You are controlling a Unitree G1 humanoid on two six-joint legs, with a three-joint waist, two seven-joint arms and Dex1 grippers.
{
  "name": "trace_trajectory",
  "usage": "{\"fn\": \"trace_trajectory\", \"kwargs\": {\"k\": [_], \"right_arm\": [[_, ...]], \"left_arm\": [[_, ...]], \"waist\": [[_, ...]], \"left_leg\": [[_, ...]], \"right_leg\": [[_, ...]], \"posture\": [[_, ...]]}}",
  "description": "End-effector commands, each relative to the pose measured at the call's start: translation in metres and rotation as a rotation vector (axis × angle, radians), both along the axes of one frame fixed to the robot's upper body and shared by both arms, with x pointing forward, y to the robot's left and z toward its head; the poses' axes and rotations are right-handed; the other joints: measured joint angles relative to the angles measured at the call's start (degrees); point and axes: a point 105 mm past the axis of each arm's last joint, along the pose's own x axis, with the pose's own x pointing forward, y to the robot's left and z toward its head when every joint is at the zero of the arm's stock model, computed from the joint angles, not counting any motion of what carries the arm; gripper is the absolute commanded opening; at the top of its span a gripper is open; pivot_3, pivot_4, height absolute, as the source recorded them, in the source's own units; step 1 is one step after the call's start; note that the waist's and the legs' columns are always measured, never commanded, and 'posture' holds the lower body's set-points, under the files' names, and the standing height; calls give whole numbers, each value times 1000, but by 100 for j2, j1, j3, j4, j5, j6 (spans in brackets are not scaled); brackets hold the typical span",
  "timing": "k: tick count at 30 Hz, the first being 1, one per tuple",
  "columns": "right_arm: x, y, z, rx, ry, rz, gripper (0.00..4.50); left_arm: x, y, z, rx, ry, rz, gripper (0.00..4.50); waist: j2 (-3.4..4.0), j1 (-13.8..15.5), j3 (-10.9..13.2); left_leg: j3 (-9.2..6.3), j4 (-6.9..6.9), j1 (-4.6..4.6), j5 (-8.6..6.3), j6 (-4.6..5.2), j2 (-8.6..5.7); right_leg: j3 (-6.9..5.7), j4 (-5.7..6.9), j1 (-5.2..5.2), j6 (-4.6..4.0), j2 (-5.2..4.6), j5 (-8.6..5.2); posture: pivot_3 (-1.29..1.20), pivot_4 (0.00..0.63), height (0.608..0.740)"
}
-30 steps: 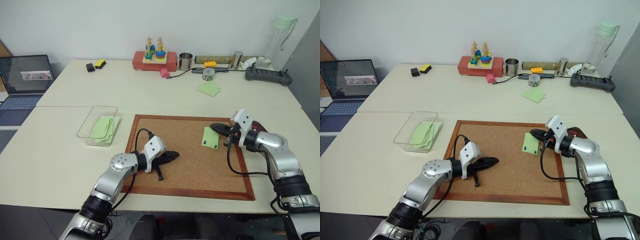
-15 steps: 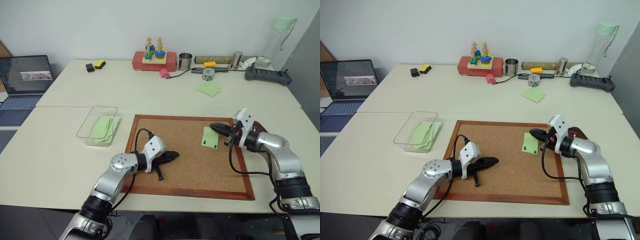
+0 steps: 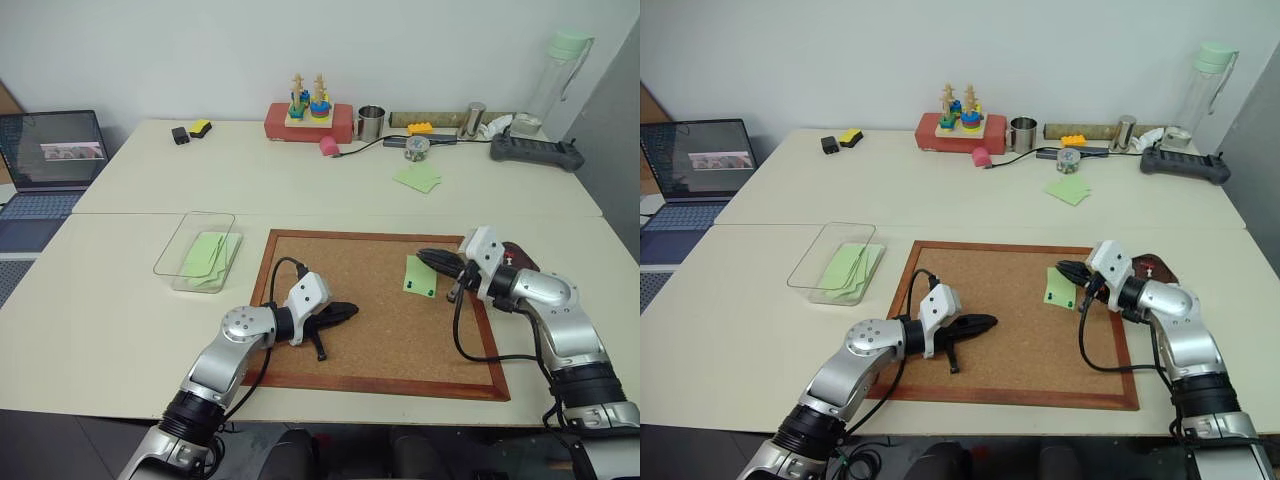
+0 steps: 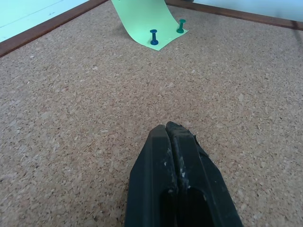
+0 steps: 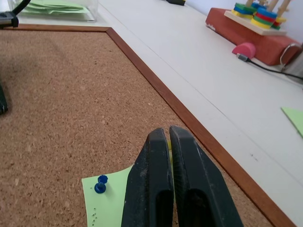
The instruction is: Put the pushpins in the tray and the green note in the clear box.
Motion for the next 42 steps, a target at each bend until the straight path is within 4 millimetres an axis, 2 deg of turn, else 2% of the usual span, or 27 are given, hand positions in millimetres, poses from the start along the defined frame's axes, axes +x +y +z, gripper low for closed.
{"fn": "trace_trajectory", "kwargs": {"k": [1,12,19,24,33,42], "right_arm": [[-3,7,8,-61,-132,45,54],[-5,3,2,-201,-335,99,54],[-6,0,-8,-274,-373,127,54],[-1,0,-1,-181,-324,87,54],[12,-5,16,125,-69,-49,54],[15,-10,24,242,78,-101,54]], "left_arm": [[-6,16,-39,112,133,66,0],[-7,14,-39,105,133,57,0],[-8,13,-39,103,134,53,0],[-8,13,-39,104,133,50,0],[-9,13,-39,106,136,46,0],[-11,13,-40,109,141,43,0]], "waist": [[-1,0,0],[-1,-2,0],[-1,-2,-1],[-1,-2,-1],[-1,0,-1],[0,4,-1]], "left_leg": [[-1,0,0,0,0,0],[1,-1,1,0,0,0],[1,-1,3,0,0,-1],[-1,-1,3,1,0,-1],[-5,-1,2,1,0,0],[-12,-7,-2,0,0,0]], "right_leg": [[-1,0,0,0,0,0],[0,-1,2,0,0,0],[2,-3,4,-1,0,0],[2,-4,7,-1,-1,0],[9,-5,8,-2,-4,1],[7,-14,7,-2,-4,0]], "posture": [[0,150,740],[0,150,740],[0,150,740],[0,150,740],[0,150,740],[0,150,740]]}}
